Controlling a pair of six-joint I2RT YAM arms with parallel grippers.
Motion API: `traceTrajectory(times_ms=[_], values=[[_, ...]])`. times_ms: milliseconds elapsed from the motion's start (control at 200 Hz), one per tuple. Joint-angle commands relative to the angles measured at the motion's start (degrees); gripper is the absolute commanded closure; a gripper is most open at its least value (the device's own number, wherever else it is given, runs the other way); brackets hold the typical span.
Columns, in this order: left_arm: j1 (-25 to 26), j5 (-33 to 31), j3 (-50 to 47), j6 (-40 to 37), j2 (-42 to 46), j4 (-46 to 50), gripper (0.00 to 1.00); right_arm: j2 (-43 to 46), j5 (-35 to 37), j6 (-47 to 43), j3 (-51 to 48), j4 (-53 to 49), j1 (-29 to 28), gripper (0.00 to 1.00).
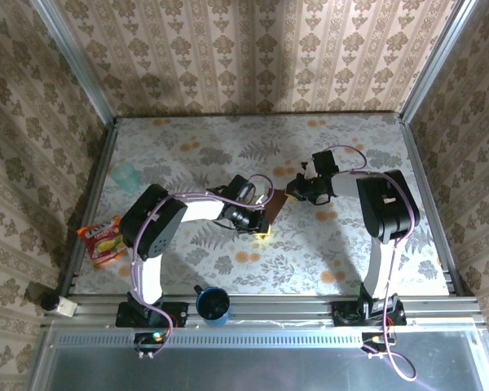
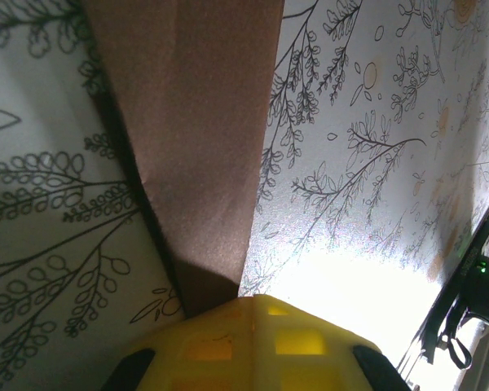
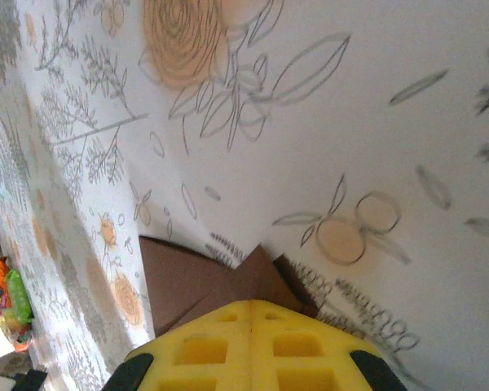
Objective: Fold a paper plane with a square sheet of paper (fold left side to right side)
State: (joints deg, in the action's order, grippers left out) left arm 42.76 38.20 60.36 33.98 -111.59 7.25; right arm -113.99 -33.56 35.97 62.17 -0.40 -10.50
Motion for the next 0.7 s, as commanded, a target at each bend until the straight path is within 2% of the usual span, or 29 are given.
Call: traceTrajectory(times_ms=[0, 440, 695], values=[[0.8, -4.9, -3.2, -0.7, -3.8, 5.6, 1.00, -1.8, 1.4, 0.1, 1.2, -0.7, 1.2, 1.00], [1.0, -5.3, -3.6, 0.3, -3.3, 4.2, 1.00, -1.3, 0.3, 0.6, 2.6, -0.8, 2.1, 1.00], [1.0, -8.1, -5.3, 3.4, -1.0, 0.5, 1.00, 5.7, 0.8, -0.1, 1.5, -3.1, 3.3, 0.98]])
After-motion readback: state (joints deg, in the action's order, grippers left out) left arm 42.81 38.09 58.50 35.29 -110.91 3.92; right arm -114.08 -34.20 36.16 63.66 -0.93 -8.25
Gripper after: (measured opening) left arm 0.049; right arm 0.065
